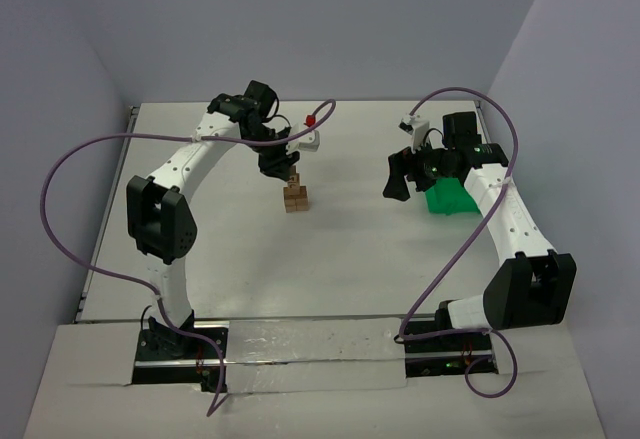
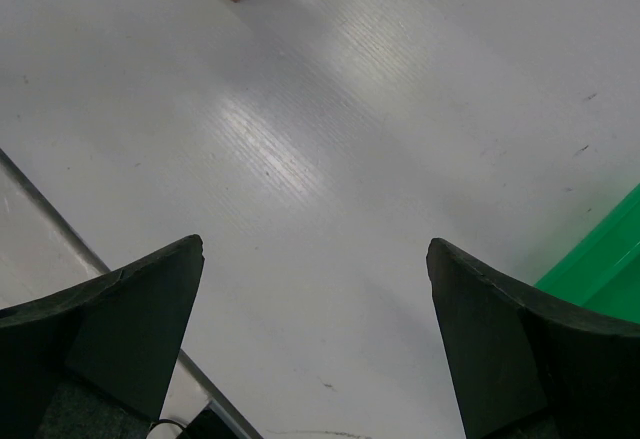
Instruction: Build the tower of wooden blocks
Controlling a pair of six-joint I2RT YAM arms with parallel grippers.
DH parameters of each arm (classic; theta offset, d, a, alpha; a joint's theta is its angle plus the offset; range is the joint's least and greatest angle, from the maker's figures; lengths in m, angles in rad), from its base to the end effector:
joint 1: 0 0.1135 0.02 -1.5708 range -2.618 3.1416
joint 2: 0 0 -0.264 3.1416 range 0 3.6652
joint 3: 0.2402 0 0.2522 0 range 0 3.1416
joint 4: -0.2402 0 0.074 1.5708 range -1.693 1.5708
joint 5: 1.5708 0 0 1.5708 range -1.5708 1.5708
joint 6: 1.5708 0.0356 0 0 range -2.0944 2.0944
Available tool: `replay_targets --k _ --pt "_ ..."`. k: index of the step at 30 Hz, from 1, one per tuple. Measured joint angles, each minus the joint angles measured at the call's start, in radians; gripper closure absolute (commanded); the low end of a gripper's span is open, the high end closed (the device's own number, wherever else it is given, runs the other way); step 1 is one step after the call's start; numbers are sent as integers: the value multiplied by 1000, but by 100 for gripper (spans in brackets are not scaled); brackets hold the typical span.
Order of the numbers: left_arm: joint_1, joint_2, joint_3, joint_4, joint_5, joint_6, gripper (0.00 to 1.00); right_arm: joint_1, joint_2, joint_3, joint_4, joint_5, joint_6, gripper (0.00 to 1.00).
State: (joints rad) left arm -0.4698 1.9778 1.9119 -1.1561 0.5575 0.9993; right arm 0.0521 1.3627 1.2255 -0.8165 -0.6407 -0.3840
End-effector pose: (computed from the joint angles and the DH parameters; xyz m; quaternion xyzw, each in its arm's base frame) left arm 0.3557 -0.2017 0.3017 0.6700 0.6707 -0.2179 0.2319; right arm 0.2742 0.0356 0.3141 -0.2890 0.8622 0.2483 0.3338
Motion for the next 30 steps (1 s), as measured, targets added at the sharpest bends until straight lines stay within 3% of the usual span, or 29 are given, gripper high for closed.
replay_targets --k 30 --pt "0 8 17 0 8 0 54 0 3 0 0 0 0 0"
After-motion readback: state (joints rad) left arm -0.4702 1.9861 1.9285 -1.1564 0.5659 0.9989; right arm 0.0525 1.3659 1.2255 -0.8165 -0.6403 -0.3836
